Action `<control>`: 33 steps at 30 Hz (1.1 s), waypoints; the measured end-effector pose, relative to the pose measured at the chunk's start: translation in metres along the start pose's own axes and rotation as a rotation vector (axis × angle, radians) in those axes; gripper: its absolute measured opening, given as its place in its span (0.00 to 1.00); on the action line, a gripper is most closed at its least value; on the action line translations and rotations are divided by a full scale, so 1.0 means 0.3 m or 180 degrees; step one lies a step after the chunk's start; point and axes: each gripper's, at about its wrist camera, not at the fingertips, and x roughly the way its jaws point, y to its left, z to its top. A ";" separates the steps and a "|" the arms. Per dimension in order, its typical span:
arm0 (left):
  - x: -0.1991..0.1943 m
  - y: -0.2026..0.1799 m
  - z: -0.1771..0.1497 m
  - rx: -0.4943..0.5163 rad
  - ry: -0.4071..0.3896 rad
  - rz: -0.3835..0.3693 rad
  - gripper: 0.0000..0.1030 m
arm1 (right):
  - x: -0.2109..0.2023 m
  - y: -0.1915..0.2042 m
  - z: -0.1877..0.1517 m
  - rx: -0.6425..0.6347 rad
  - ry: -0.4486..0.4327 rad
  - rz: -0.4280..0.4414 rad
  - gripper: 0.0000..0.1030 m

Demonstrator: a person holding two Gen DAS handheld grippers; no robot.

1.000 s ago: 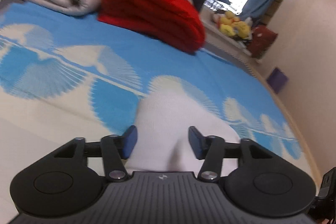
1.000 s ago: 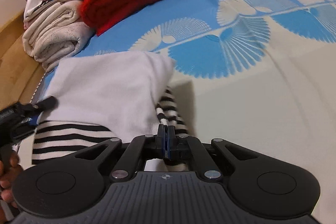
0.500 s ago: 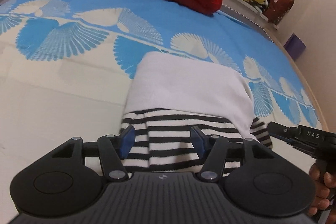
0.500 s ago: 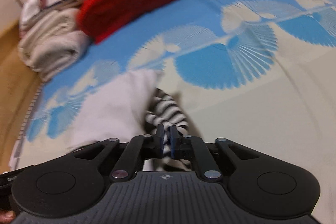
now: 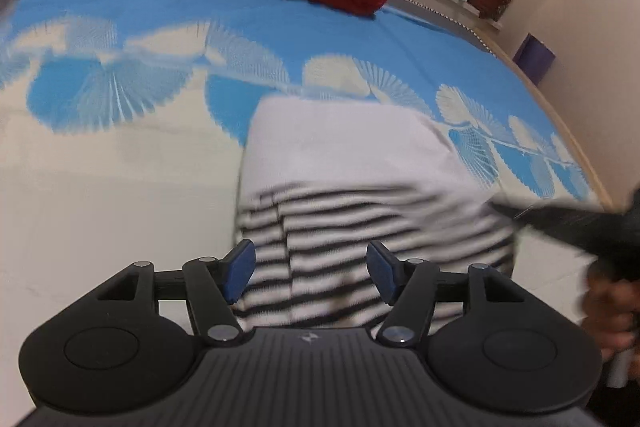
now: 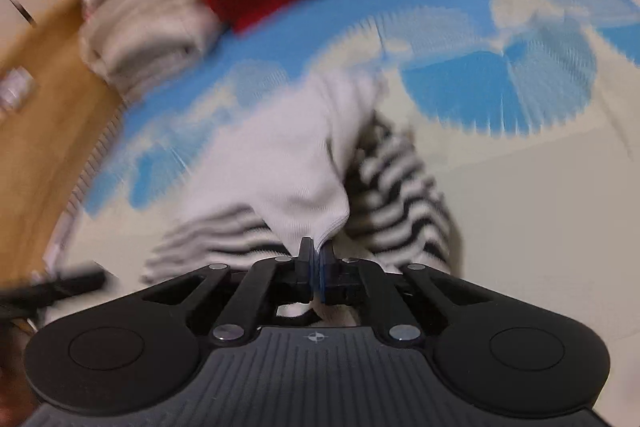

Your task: Fold small clothes

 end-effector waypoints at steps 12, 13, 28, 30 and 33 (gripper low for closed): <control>0.171 -0.030 -0.031 0.0046 0.0526 0.0259 0.76 | 0.039 -0.089 -0.080 -0.0059 0.0603 -0.0632 0.01; 0.170 -0.021 -0.027 0.0001 0.0537 0.0231 0.76 | 0.062 -0.075 -0.086 -0.0115 0.0618 -0.0676 0.01; 0.012 -0.029 -0.105 0.0052 0.0335 0.0436 0.78 | -0.023 0.019 -0.083 -0.0504 0.0205 -0.1230 0.17; -0.035 -0.041 -0.119 0.0045 0.0246 0.0472 0.80 | -0.094 0.057 -0.089 -0.0532 0.0004 -0.1168 0.33; -0.103 -0.059 -0.142 0.0050 0.0181 0.0533 0.82 | -0.208 0.119 -0.129 -0.0595 -0.0284 -0.1141 0.42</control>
